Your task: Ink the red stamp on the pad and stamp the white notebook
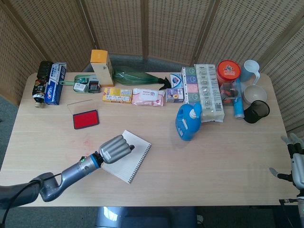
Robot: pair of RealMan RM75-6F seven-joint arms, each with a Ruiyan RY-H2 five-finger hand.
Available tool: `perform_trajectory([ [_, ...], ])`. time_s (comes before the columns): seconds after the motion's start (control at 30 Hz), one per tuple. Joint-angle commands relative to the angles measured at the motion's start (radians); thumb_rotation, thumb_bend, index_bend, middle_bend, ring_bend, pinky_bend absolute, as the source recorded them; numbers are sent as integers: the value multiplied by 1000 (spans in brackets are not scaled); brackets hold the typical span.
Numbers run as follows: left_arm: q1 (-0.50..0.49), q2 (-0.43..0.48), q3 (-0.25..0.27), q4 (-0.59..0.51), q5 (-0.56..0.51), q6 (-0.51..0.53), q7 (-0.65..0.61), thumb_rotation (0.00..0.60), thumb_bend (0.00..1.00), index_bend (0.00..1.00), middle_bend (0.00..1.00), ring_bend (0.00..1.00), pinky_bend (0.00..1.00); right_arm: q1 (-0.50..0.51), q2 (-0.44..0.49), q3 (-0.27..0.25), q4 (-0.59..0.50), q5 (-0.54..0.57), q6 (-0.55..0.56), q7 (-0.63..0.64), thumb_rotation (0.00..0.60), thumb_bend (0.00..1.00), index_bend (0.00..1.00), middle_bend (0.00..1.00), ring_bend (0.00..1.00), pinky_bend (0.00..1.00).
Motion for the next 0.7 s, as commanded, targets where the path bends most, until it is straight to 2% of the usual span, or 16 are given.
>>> perform_trajectory([
  [0.03,0,-14,6,11,3,-6,6,600,387,632,1000,1000,1000,0,2,0,0,0,-1,3,600,0,120,4,0,0],
  [0.43,8,-66,16,82,-3,-23,-16,600,387,631,1000,1000,1000,0,7,0,-1,-2,-3,14,600,0,120,4,0,0],
  [0.7,13,-140,32,181,-6,-47,-35,600,386,631,1000,1000,1000,-1,12,1,-1,-2,-5,28,600,0,120,4,0,0],
])
